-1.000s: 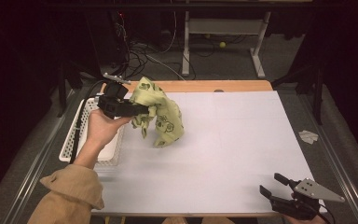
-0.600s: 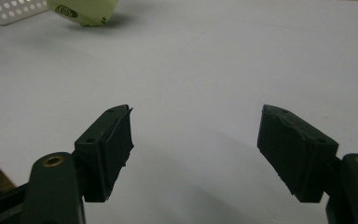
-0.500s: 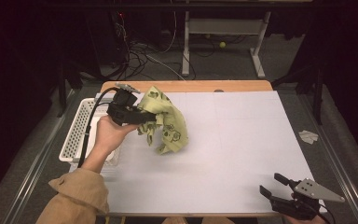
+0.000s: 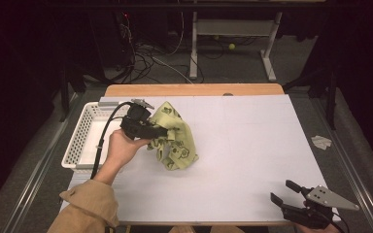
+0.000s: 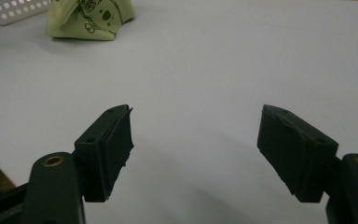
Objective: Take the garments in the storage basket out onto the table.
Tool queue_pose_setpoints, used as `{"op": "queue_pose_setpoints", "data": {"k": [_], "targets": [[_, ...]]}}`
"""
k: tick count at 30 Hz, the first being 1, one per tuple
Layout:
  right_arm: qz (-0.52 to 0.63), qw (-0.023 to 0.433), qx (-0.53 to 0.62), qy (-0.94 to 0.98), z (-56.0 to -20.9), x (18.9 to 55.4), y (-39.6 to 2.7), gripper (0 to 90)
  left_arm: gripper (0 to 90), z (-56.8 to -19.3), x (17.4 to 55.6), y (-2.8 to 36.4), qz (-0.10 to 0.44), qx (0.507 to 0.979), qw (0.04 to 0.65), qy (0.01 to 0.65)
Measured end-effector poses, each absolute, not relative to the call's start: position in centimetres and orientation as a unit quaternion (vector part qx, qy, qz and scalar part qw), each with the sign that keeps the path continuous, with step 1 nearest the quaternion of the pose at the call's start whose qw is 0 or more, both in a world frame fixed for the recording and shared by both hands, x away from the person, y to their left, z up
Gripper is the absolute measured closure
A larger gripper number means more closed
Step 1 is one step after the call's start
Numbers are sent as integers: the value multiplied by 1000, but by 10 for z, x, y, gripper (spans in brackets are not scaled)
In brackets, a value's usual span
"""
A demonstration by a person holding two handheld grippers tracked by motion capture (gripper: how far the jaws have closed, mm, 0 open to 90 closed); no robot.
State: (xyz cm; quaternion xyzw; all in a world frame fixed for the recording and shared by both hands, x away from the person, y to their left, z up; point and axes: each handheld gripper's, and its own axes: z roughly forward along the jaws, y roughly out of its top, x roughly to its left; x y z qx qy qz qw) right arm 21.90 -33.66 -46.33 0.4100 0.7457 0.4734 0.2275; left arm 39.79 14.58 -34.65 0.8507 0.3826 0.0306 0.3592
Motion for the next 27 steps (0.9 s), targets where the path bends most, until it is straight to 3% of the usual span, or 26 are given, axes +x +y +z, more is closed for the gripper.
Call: {"op": "queue_pose_setpoints", "data": {"k": [27], "targets": [[474,226,411,745,-463,219,-337,272,530,-398,410,129,25,849,342,403]]}}
